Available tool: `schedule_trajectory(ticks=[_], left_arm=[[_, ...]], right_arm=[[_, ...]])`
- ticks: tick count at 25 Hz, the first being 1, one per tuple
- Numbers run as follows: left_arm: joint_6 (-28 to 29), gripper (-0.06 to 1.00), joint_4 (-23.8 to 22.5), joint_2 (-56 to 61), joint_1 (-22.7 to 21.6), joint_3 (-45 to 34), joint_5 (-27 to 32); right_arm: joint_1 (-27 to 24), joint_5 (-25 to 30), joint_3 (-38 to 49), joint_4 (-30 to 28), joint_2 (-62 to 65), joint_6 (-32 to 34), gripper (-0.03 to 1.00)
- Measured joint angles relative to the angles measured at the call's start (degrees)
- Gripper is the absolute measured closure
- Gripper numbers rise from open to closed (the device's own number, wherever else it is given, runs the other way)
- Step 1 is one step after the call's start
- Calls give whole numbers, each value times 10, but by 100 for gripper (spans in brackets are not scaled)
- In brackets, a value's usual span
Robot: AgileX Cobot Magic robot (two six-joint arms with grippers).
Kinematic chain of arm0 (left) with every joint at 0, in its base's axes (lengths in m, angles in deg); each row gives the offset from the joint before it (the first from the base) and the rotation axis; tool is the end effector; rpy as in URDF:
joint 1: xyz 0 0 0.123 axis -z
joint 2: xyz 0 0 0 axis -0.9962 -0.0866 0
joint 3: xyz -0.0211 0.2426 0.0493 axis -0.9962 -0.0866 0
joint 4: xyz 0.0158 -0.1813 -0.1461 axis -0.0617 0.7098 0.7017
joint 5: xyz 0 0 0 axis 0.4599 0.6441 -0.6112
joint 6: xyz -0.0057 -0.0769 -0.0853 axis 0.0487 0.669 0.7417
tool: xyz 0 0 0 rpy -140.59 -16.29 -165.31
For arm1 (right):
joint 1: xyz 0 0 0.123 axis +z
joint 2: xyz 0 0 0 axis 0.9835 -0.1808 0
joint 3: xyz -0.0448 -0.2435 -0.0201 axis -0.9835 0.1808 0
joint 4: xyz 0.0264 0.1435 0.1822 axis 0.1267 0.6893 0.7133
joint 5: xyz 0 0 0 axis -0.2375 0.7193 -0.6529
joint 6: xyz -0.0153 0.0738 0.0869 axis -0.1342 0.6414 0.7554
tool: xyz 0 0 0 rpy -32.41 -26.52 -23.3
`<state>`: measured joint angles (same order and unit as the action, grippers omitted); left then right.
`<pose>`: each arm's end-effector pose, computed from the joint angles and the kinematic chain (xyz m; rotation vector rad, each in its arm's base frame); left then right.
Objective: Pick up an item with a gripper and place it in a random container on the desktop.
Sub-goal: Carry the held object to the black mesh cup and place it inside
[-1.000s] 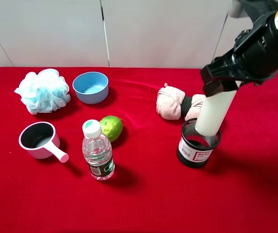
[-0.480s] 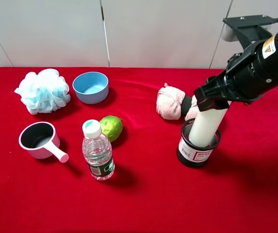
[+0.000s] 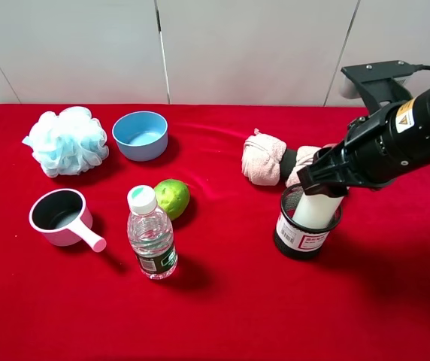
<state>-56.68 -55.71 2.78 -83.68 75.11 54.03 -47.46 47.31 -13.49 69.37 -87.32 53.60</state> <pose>0.0368 -0.0068 0.2541 0.1639 2.0486 -0.0025 0.2037 0.1288 0.1801 -0.5915 2.5753 0.2396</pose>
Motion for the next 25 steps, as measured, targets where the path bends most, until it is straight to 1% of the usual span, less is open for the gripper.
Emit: schedule_trajectory(ticks=[8, 17, 25], left_arm=[[0, -5, 0, 0, 0, 0, 0], [0, -5, 0, 0, 0, 0, 0], [0, -5, 0, 0, 0, 0, 0]], right_arm=[[0, -25, 8, -1, 0, 0, 58], [0, -28, 8, 4, -41, 0, 58], [0, -35, 8, 6, -43, 0, 58]])
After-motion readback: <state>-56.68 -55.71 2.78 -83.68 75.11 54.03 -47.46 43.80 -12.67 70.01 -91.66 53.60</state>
